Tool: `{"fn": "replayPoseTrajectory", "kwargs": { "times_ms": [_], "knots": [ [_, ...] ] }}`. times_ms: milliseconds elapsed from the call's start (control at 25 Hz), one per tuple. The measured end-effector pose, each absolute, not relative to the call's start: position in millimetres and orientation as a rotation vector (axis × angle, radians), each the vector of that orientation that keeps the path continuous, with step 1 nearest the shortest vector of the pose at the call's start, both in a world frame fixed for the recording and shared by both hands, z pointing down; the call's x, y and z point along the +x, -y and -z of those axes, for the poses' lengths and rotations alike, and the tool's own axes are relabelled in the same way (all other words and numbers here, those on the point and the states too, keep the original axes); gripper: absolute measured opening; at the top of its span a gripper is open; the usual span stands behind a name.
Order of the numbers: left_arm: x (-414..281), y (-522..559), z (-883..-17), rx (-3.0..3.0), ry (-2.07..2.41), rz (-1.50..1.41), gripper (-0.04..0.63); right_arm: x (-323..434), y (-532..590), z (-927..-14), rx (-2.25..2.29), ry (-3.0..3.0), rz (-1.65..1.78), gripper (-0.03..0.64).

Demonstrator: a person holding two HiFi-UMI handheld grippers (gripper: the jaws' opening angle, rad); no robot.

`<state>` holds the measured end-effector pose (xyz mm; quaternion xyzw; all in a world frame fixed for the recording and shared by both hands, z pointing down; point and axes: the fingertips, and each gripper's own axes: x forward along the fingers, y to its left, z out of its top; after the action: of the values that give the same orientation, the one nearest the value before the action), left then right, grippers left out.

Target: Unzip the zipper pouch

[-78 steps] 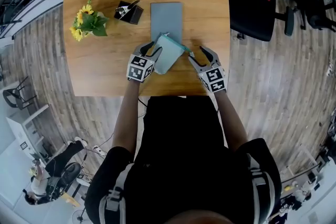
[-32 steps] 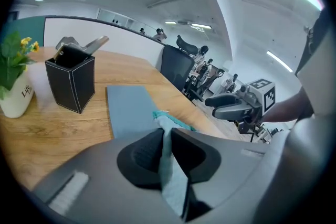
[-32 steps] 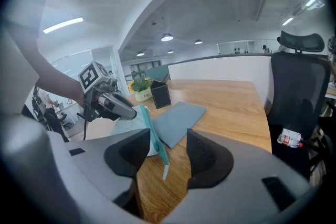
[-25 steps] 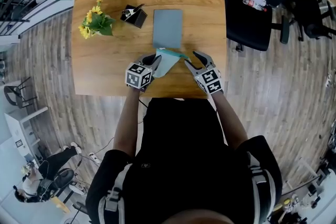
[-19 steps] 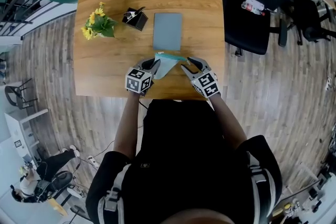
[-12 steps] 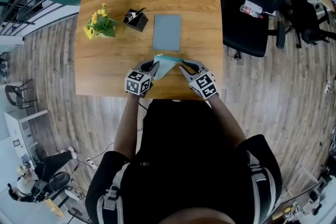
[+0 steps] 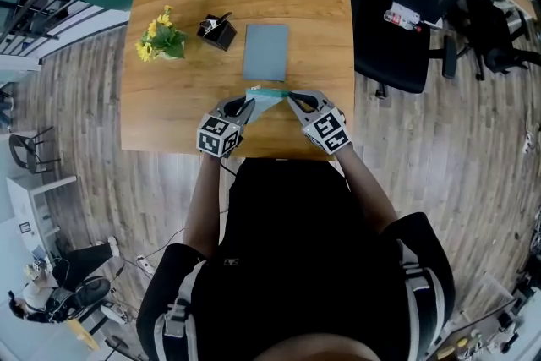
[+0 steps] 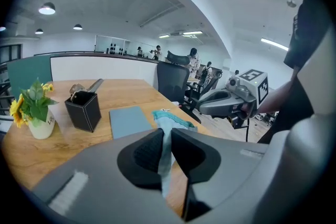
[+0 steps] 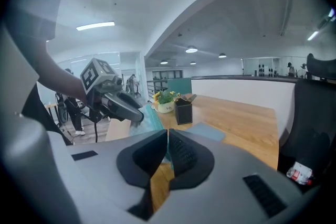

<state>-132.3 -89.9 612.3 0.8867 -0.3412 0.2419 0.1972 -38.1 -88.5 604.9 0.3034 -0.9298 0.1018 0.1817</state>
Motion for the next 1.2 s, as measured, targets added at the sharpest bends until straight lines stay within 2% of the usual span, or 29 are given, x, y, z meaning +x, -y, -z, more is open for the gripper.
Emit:
{"fn": "replayPoseTrajectory", "kwargs": {
  "times_ms": [240, 400, 600, 1200],
  "knots": [
    [-118, 75, -586, 2.593, 0.88, -0.695, 0.046, -53, 92, -578, 0.806, 2.662, -0.129, 0.012],
    [-112, 68, -572, 2.645, 0.832, -0.662, 0.046, -65, 89, -566, 0.763, 2.654, -0.006, 0.051],
    [-106, 61, -563, 2.681, 0.773, -0.655, 0.046, -70, 85, -555, 0.73, 2.649, 0.09, 0.064],
    [-101, 55, -561, 2.736, 0.664, -0.812, 0.046, -75, 72, -554, 0.522, 2.514, 0.458, 0.072]
  ]
}}
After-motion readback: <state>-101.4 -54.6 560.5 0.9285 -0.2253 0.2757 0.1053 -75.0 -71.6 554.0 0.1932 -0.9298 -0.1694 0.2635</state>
